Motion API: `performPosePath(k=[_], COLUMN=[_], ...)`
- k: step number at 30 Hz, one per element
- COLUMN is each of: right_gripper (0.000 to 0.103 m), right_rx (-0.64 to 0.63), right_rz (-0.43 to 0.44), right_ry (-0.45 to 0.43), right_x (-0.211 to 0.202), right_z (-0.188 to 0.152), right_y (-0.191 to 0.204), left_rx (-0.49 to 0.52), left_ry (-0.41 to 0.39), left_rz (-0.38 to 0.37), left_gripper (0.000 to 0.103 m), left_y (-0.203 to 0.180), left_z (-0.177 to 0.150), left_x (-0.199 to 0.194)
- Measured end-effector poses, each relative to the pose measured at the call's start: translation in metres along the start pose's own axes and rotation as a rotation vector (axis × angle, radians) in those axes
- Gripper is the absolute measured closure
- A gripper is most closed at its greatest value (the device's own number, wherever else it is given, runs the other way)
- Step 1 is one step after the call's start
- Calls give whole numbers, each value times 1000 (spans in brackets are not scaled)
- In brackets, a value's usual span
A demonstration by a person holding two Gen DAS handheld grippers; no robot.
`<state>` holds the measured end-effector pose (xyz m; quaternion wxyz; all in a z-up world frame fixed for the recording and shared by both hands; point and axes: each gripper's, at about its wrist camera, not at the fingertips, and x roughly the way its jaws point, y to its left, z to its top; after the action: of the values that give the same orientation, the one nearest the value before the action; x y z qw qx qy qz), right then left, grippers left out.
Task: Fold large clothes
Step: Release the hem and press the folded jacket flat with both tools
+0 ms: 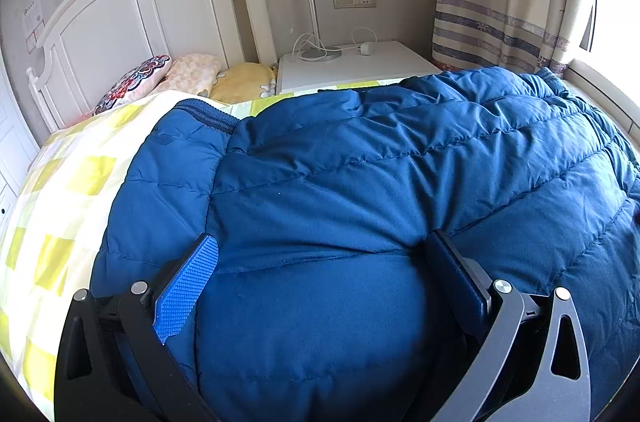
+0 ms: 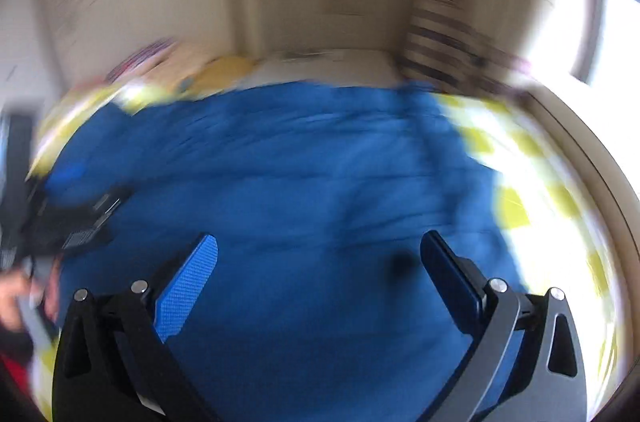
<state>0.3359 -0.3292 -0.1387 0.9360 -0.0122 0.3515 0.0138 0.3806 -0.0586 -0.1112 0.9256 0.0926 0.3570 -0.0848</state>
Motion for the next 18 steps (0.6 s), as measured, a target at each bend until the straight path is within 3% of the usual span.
performPosePath(k=[2, 8, 10, 12, 15, 18], right_gripper=[2, 2, 2, 2, 2, 2], right_rx=[-71, -73, -37, 62, 129, 102], right_rz=[-44, -32, -96, -137, -51, -89], right_ry=[6, 44, -5, 14, 28, 21], right_x=[11, 9, -2, 1, 15, 19], right_z=[-11, -3, 2, -1, -16, -20], right_y=[22, 11, -6, -38, -67, -60], left_rx=[-3, 0, -1, -2, -10, -18], left_ry=[-2, -3, -4, -5, -5, -4], left_rz=[-2, 2, 1, 1, -12, -20], left_gripper=[4, 4, 4, 4, 4, 4], left_y=[1, 0, 0, 0, 2, 2], left_z=[0, 0, -1, -1, 0, 1], left_x=[0, 2, 1, 1, 2, 2])
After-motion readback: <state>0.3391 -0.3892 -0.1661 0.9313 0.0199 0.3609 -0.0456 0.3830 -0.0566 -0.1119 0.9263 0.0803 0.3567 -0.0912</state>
